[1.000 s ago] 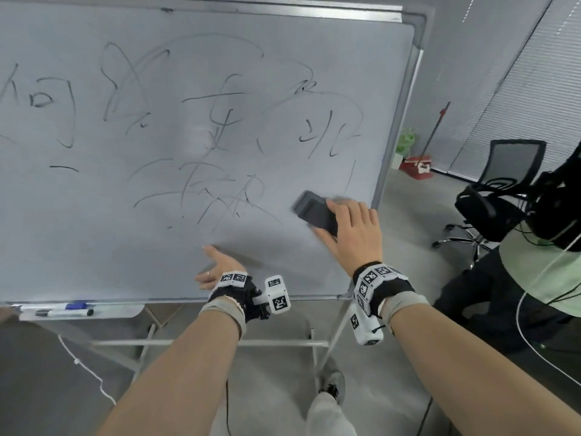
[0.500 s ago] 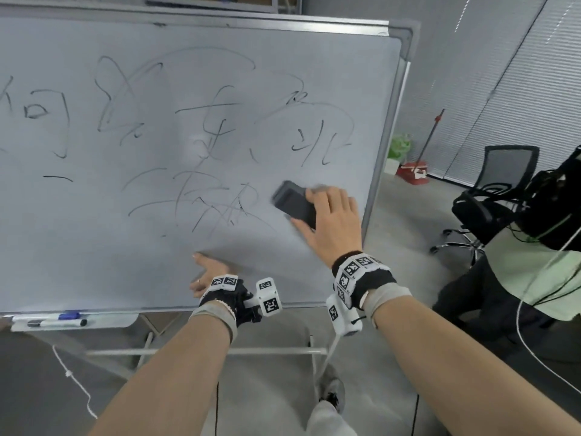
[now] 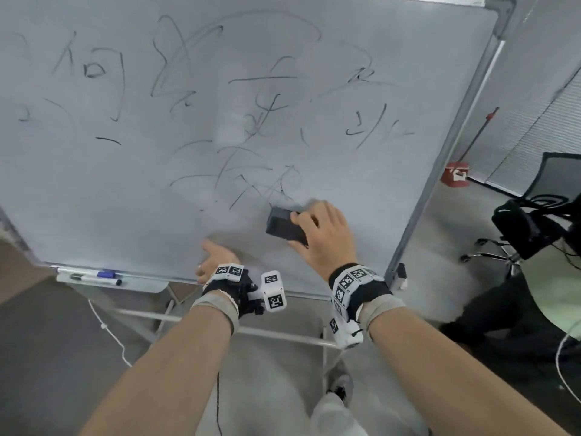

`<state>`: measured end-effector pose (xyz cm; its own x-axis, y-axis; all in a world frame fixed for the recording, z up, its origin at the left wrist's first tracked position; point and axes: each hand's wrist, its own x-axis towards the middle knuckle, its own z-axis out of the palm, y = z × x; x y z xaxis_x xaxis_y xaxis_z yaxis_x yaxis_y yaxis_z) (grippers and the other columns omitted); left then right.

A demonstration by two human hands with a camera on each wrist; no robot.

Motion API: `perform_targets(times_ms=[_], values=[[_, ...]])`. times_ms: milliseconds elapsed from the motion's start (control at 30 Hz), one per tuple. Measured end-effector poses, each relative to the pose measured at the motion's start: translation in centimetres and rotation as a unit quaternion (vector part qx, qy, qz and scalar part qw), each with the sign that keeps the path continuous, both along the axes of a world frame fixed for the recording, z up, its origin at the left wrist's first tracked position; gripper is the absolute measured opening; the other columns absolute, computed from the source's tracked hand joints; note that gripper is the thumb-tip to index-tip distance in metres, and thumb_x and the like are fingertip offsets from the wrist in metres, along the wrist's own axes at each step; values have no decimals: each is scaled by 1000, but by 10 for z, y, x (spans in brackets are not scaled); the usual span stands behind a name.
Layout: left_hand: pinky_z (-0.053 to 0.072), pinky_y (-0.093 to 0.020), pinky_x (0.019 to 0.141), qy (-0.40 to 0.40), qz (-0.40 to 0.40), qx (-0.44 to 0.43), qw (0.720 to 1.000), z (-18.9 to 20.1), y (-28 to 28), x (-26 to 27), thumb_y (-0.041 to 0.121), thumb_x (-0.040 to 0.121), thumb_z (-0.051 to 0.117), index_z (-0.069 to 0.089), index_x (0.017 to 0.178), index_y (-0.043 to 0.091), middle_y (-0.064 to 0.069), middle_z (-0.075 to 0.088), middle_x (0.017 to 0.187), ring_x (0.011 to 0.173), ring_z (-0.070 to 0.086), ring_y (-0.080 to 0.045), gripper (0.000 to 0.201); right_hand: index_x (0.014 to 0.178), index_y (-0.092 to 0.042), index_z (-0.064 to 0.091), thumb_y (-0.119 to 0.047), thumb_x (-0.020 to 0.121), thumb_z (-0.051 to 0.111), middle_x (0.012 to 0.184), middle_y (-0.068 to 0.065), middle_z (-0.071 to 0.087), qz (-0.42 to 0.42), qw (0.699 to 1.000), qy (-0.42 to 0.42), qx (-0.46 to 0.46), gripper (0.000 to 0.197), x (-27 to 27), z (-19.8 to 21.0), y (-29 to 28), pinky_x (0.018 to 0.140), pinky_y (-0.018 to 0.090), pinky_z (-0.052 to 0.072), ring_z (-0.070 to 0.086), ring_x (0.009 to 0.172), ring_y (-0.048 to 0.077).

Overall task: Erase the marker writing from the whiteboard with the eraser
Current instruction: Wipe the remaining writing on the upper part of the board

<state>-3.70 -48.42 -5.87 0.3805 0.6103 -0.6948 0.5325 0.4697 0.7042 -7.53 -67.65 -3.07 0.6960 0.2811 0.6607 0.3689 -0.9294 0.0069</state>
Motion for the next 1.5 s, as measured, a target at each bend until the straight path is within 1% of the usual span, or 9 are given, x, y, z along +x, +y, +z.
perform_targets(times_ms=[100,200,300,533,633,900,1267,1400,1500], values=[[26,-49,118,-57,-19,13,998,-24,24,10,41,102,26,25,155,8,-24,32,155,142,33,-42,62,108,-16,62,-34,59,95,98,9,50,27,999,8,-35,62,4,-15,19,83,43,43,46,99,31],[25,-45,119,1,-4,23,1000,-25,38,15,51,97,33,30,152,9,-16,34,156,142,35,-35,70,112,-16,64,-37,63,93,99,7,52,36,998,-1,-48,60,4,-7,21,87,43,43,46,100,30],[22,-47,121,-58,-66,34,996,6,22,5,46,102,26,28,152,1,-22,27,158,146,28,-39,67,114,-14,59,-38,72,87,102,9,58,7,998,-50,-23,56,2,24,5,86,41,40,49,98,31],[19,-41,117,-37,1,9,999,34,0,12,51,96,37,34,148,2,-18,32,154,142,32,-34,71,110,-7,63,-50,85,76,106,13,60,-89,978,-163,97,51,21,110,-22,82,42,43,53,94,34],[24,-40,115,-22,30,16,999,29,15,17,47,96,40,36,146,1,-19,35,150,140,35,-34,68,110,-10,62,-46,82,78,104,13,58,-63,984,-141,93,49,31,100,2,81,42,43,51,93,34],[30,-43,110,-6,52,32,998,16,76,23,43,94,43,36,144,2,-19,37,150,136,39,-36,65,103,-13,63,-39,67,88,95,12,53,61,993,-10,-100,51,41,10,64,78,41,39,46,89,30],[24,-40,114,-80,46,2,996,43,79,48,61,87,46,37,147,10,-15,37,151,139,36,-32,79,116,-17,66,-43,77,79,102,8,60,2,984,-174,30,48,76,128,64,78,41,39,51,93,30],[21,-40,117,-42,38,-3,998,36,97,49,59,94,39,27,151,4,-16,28,156,144,30,-33,80,113,-15,64,-37,75,80,98,11,57,27,986,-160,44,46,85,113,86,77,43,43,49,91,31],[25,-47,116,-66,-9,52,996,26,114,47,32,102,38,29,151,4,-24,31,153,142,31,-40,57,114,-14,64,-35,72,81,101,12,57,69,993,-90,-43,49,87,75,108,80,44,42,50,96,34]])
